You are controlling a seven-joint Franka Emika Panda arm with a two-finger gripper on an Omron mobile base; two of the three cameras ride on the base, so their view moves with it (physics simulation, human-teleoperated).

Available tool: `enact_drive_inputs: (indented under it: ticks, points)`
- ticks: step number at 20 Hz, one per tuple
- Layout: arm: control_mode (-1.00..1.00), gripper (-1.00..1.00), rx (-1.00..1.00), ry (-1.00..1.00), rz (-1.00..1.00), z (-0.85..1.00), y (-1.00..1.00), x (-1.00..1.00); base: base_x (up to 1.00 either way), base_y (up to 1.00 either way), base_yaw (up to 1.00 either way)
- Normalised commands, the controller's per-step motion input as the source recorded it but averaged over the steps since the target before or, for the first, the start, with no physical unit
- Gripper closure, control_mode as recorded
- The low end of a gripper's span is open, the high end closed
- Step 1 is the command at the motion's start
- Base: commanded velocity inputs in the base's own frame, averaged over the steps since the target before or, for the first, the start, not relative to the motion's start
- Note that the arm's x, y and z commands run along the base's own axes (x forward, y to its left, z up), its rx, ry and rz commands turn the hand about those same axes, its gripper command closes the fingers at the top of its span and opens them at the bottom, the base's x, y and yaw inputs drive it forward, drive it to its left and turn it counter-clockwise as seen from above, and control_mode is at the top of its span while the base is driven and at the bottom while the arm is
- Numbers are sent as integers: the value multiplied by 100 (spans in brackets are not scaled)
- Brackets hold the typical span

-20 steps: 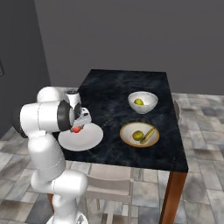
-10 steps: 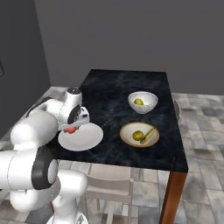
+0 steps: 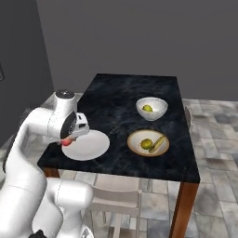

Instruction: Take the fruits from the plate on the dining counter and place two fruits in each bowl.

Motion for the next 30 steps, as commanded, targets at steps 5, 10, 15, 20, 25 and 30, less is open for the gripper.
enact_drive_inputs:
  ticks: [5,10,15,20,25,30]
  points:
    - [-100,100,-9,15,-47,15,-18,-39,0,0,0]
    - [-100,100,-6,26,-53,10,-22,-4,0,0,0]
    - [-100,100,0,0,-2,0,0,0,0,0,0]
    - [-100,100,0,0,0,0,0,0,0,0,0]
    - [100,100,0,0,0,0,0,-2,0,-7,0]
    - [100,100,0,0,0,0,0,0,-29,-61,0]
